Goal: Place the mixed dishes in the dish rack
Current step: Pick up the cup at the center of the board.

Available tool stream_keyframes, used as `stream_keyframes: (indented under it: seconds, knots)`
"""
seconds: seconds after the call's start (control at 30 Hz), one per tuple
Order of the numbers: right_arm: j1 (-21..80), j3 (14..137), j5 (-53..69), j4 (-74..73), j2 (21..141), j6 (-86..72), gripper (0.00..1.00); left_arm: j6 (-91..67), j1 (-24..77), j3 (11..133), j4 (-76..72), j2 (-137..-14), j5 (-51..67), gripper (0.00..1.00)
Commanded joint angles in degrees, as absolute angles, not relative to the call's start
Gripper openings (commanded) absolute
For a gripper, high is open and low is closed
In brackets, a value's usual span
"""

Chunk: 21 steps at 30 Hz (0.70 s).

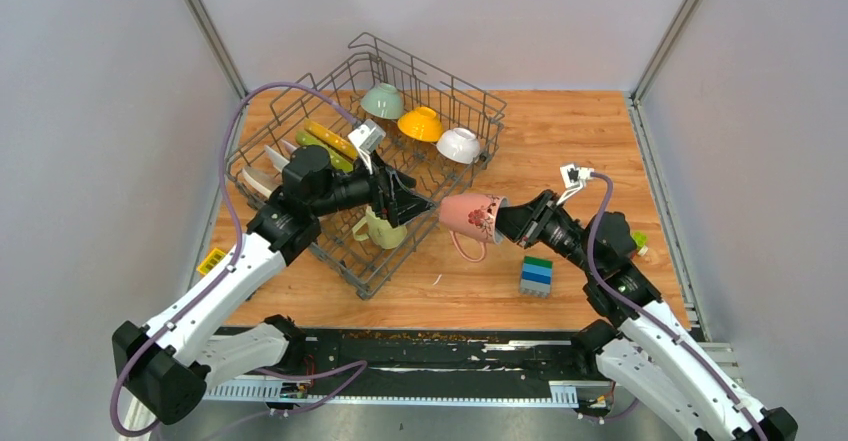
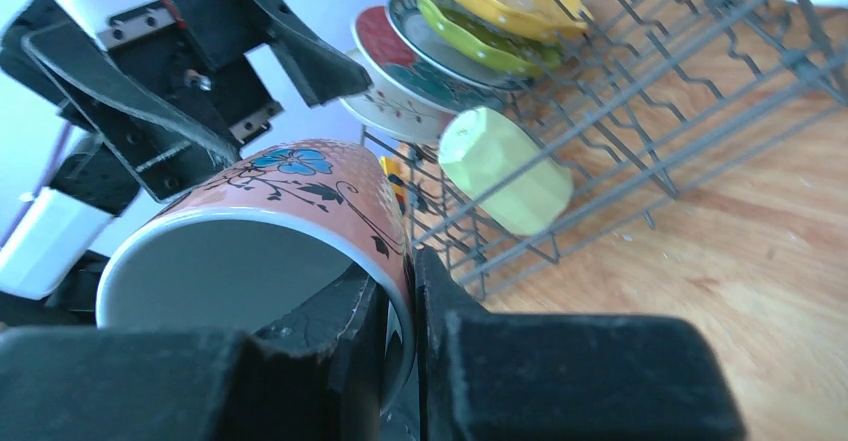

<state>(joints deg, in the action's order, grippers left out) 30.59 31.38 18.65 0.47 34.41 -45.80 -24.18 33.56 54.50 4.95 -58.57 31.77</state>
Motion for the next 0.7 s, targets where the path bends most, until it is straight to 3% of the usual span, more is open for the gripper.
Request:
stream_keyframes:
  seconds: [0.0,0.43,0.67]
  knots:
    - [30.76,31.2,23.01,22.46,36.22,-50.15,0.0,-33.32,33.29,52.76,-8.62,-59.82,43.35,1.0]
    - [30.76,29.27,27.68,41.56,44.66,-51.66,0.0,-54.17,33.98,46.76,-40.05,-66.44,51.87,1.0]
    - [30.76,29.02,28.53,45.1,47.43,-51.23,0.0,-56.4,34.05,46.72,-43.15,-66.93,52.01,0.95]
